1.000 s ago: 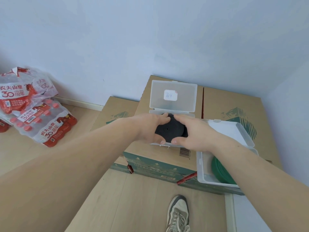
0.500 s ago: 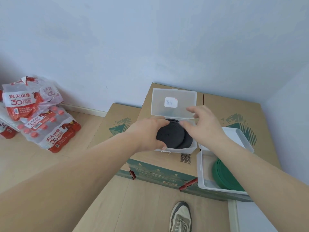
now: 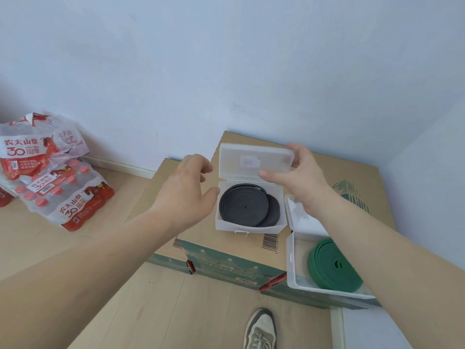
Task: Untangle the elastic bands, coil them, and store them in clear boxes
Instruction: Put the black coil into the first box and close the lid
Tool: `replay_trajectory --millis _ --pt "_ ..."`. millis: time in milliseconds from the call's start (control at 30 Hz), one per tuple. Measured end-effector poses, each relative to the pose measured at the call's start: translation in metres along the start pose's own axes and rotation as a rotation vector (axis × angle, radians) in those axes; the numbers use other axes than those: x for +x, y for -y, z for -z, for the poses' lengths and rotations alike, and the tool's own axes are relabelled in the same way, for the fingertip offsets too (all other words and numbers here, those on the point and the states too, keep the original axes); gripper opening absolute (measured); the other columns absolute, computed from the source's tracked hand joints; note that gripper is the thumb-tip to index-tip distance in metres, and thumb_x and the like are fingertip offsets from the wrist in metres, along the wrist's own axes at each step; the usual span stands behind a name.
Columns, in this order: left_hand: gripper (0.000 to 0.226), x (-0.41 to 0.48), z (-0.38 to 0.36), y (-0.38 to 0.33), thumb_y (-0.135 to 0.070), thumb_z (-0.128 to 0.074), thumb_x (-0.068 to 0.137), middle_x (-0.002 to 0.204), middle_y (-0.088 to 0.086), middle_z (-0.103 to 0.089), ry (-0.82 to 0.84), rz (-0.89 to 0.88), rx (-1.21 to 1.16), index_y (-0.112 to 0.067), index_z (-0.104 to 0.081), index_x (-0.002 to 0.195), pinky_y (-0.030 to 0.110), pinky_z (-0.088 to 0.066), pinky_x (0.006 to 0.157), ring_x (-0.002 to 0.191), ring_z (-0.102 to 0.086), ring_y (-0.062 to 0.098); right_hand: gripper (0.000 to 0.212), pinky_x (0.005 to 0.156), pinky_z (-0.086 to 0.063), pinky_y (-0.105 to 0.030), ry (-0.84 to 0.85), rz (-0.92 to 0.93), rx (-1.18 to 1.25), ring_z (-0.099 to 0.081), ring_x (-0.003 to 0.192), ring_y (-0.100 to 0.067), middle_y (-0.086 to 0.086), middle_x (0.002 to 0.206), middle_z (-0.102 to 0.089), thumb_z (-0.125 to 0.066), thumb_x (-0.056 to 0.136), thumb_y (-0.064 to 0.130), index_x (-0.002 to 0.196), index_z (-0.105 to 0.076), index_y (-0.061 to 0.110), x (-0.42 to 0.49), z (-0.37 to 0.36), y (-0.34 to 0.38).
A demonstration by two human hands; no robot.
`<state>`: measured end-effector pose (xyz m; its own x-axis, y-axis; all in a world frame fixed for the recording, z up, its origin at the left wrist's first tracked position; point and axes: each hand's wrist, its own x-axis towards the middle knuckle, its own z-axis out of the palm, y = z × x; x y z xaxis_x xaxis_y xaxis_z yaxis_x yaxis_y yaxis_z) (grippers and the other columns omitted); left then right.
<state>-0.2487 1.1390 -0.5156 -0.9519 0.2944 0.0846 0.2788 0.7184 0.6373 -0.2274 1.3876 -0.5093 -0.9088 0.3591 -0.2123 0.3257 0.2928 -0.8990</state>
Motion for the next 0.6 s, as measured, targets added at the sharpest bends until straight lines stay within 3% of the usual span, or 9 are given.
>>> replay_trajectory --millis 100,200,267,333,433,500,567,600 --pt "0.059 -0.007 0.007 -0.01 -0.033 -0.074 0.088 0.133 -0.012 -0.044 -0.01 -0.039 0.013 -0.026 -0.044 0.138 0.036 -0.052 0.093 0.113 -0.056 0.009 0.068 0.098 -0.044 -0.031 -0.046 0.17 -0.274 -0.052 0.121 -0.013 0.011 0.125 -0.057 -0.097 0.064 0.041 0.118 -0.058 0.028 -0.032 0.003 0.001" --pt "0.072 -0.018 0.005 -0.02 -0.041 -0.073 0.088 0.158 -0.01 -0.032 0.162 -0.113 0.159 -0.029 -0.039 0.15 0.039 -0.044 0.111 0.141 -0.043 0.016 0.059 0.087 -0.04 -0.032 0.047 0.224 -0.505 -0.05 0.12 -0.013 0.015 0.12 -0.053 -0.093 0.064 0.051 0.104 -0.055 0.03 -0.056 0.0 -0.01" --pt "0.072 -0.026 -0.004 -0.021 -0.043 -0.07 0.091 0.167 -0.01 -0.021 0.287 -0.157 0.26 -0.031 -0.036 0.153 0.038 -0.035 0.118 0.15 -0.032 0.019 0.059 0.095 -0.042 -0.036 0.127 0.24 -0.636 -0.042 0.138 -0.016 0.011 0.142 -0.049 -0.092 0.063 0.056 0.099 -0.052 0.03 -0.062 -0.005 -0.021" --pt "0.07 -0.032 -0.016 -0.019 -0.043 -0.067 0.093 0.17 -0.007 -0.017 0.36 -0.206 0.328 -0.031 -0.035 0.153 0.037 -0.032 0.121 0.152 -0.028 0.021 0.06 0.112 -0.035 -0.041 0.186 0.231 -0.725 -0.023 0.155 -0.018 0.005 0.168 -0.026 -0.092 0.062 0.057 0.095 -0.05 0.03 -0.061 -0.008 -0.029" --pt "0.06 -0.031 -0.032 -0.014 -0.042 -0.067 0.093 0.166 -0.004 -0.025 0.363 -0.267 0.38 -0.024 -0.043 0.144 0.035 -0.032 0.12 0.149 -0.029 0.021 0.059 0.121 -0.027 -0.042 0.249 0.215 -0.786 -0.007 0.161 -0.019 -0.002 0.174 -0.007 -0.093 0.061 0.054 0.093 -0.053 0.025 -0.048 -0.009 -0.033" --pt "0.052 -0.025 -0.039 -0.014 -0.041 -0.07 0.091 0.158 -0.003 -0.036 0.331 -0.281 0.363 -0.022 -0.048 0.134 0.037 -0.035 0.117 0.145 -0.034 0.021 0.066 0.126 -0.022 -0.043 0.282 0.248 -0.816 -0.001 0.162 -0.021 -0.006 0.174 -0.005 -0.094 0.059 0.055 0.102 -0.054 0.026 -0.035 -0.008 -0.034" --pt "0.045 -0.02 -0.045 -0.012 -0.042 -0.074 0.087 0.147 -0.003 -0.047 0.307 -0.277 0.322 -0.022 -0.052 0.121 0.038 -0.039 0.112 0.137 -0.04 0.021 0.094 0.128 -0.018 -0.047 0.33 0.268 -0.848 0.003 0.162 -0.022 -0.006 0.175 -0.003 -0.093 0.056 0.059 0.134 -0.048 0.032 -0.024 -0.009 -0.034" --pt "0.043 -0.018 -0.047 -0.011 -0.042 -0.076 0.086 0.141 -0.004 -0.051 0.297 -0.275 0.305 -0.022 -0.052 0.115 0.038 -0.041 0.109 0.134 -0.042 0.02 0.113 0.129 -0.016 -0.047 0.354 0.26 -0.869 0.004 0.162 -0.022 -0.004 0.175 -0.003 -0.092 0.057 0.062 0.151 -0.037 0.032 -0.02 -0.009 -0.035"
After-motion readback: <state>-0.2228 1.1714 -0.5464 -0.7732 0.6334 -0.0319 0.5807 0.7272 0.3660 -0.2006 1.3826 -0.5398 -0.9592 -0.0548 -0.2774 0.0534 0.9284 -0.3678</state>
